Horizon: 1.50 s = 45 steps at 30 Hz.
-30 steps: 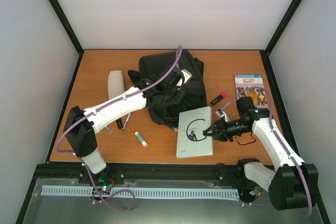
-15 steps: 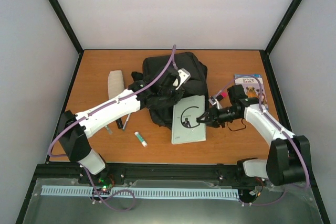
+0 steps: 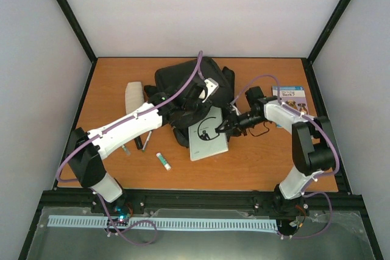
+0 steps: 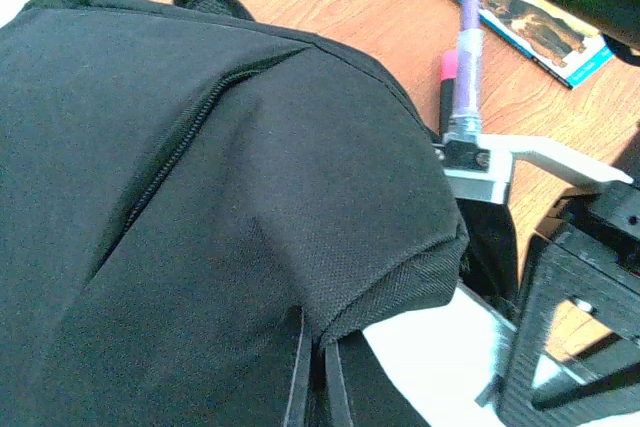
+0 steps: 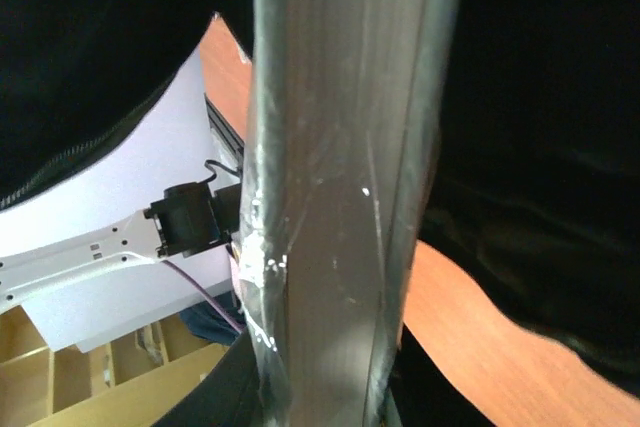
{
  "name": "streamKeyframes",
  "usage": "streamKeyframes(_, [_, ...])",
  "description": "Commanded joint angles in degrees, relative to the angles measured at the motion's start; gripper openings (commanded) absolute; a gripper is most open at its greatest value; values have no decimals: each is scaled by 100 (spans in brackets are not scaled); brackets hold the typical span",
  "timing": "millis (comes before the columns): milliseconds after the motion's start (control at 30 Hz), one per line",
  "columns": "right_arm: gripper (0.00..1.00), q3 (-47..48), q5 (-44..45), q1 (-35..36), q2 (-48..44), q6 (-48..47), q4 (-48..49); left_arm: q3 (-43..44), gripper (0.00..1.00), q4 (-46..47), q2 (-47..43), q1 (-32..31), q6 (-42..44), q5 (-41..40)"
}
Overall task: Pack the student bag
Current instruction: Place the book in the student bag, then adjust the book in the student bag.
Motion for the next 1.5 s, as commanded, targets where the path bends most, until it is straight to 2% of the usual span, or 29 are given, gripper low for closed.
streamKeyframes(0, [6, 573, -225, 69, 320, -495, 367, 127, 1, 455, -327, -63, 105, 264])
streamKeyframes(100, [14, 610, 142, 69, 602, -687, 488, 102, 1, 456, -349, -63, 116, 245])
streamKeyframes(267, [41, 621, 820, 69, 728, -1030, 607, 28, 1, 436, -356, -64, 160, 112])
streamKeyframes(533, [67, 383, 1872, 42, -602, -1729, 279, -25, 1, 358, -397, -60, 158, -71])
streamKeyframes(733, [68, -113, 2337, 49, -1710, -2362, 99, -85, 1, 358, -500, -64, 143, -123])
streamKeyframes(833, [62, -251, 2343, 57, -2276, -2936, -104, -93, 1, 147, -530, -64, 143, -102])
streamKeyframes(1000, [47, -401, 2559, 311, -3326, -4894, -581, -137, 1, 107, -689, -64, 111, -124])
streamKeyframes(1133, [47, -887, 3725, 890, -3932, -6426, -481, -139, 1, -39, -770, -60, 136, -147])
streamKeyframes(1200, [48, -1016, 4343, 1414, -3891, -6745, -482, -146, 1, -71, -791, -63, 167, -149])
streamKeyframes(1333, [53, -1020, 5269, 2557, -3422, -6812, -509, -149, 1, -56, -740, -64, 150, 10])
streamKeyframes(1467, [58, -1007, 5877, 3214, -3003, -6881, -149, -77, 1, -135, -667, -62, 89, 268])
